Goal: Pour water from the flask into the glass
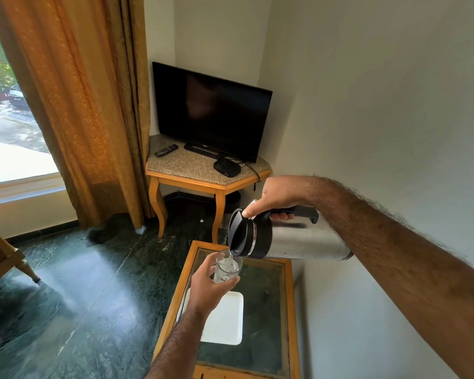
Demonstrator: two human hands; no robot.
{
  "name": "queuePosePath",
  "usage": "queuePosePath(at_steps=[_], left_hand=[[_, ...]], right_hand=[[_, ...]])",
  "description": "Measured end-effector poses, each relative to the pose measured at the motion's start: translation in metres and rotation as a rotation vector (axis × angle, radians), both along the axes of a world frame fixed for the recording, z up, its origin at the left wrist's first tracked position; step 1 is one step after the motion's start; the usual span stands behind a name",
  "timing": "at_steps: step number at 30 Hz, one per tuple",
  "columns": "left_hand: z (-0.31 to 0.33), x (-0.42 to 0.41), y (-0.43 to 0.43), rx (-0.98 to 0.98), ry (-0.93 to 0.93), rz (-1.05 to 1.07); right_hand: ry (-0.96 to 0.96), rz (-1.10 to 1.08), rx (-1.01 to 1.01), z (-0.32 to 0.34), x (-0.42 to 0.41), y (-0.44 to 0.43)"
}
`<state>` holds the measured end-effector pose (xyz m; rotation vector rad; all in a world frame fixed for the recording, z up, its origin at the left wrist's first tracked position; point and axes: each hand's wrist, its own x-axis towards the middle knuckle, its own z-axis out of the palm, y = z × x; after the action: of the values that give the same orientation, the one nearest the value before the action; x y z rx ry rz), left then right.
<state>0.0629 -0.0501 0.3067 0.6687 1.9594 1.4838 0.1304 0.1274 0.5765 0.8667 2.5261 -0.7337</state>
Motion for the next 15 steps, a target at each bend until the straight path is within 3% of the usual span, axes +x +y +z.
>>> queuePosePath(at_steps=[15], left_hand=[[0.0033, 0.0027, 0.0007, -0.001, 0.011, 0.004]], right_hand=[[0.000, -0.006, -0.003, 0.0024, -0.0003, -0.0024]])
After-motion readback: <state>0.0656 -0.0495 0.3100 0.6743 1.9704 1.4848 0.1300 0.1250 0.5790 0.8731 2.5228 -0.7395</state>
